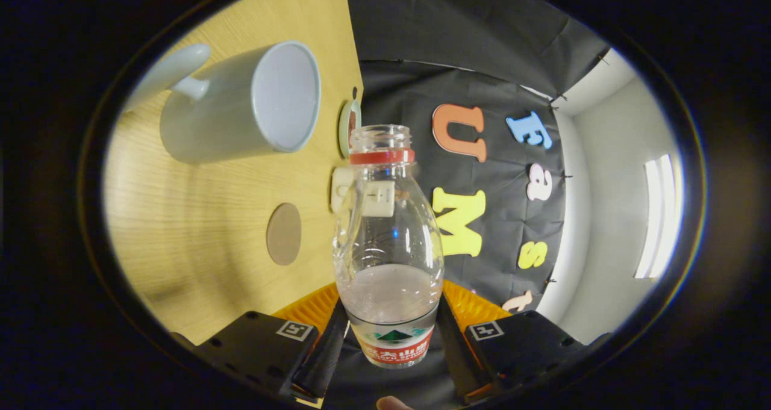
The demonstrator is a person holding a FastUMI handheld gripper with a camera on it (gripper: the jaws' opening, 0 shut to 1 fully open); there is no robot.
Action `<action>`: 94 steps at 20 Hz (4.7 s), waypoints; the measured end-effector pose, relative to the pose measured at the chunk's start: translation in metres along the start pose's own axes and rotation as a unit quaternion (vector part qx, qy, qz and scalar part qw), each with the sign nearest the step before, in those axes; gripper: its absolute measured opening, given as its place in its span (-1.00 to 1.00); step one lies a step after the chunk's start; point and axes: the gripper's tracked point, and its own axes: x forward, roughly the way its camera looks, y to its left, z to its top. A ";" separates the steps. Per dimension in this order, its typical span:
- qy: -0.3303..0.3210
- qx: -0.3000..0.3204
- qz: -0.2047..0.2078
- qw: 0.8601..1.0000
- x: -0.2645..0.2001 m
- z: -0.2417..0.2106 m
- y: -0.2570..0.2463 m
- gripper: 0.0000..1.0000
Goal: Take the bottle from table, then pour the juice into the cup, finally place the bottle on the coaster
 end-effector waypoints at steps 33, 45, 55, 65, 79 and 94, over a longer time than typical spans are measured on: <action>-0.004 -0.065 -0.006 0.998 0.008 0.004 -0.026 0.58; -0.009 -0.085 -0.011 0.996 0.011 0.009 -0.037 0.57; -0.007 -0.105 -0.016 0.994 0.014 0.006 -0.047 0.57; -0.012 -0.122 -0.022 0.992 0.014 0.009 -0.056 0.57; -0.026 -0.153 -0.030 0.987 0.012 0.017 -0.065 0.57; -0.035 -0.166 -0.042 0.985 0.011 0.024 -0.075 0.57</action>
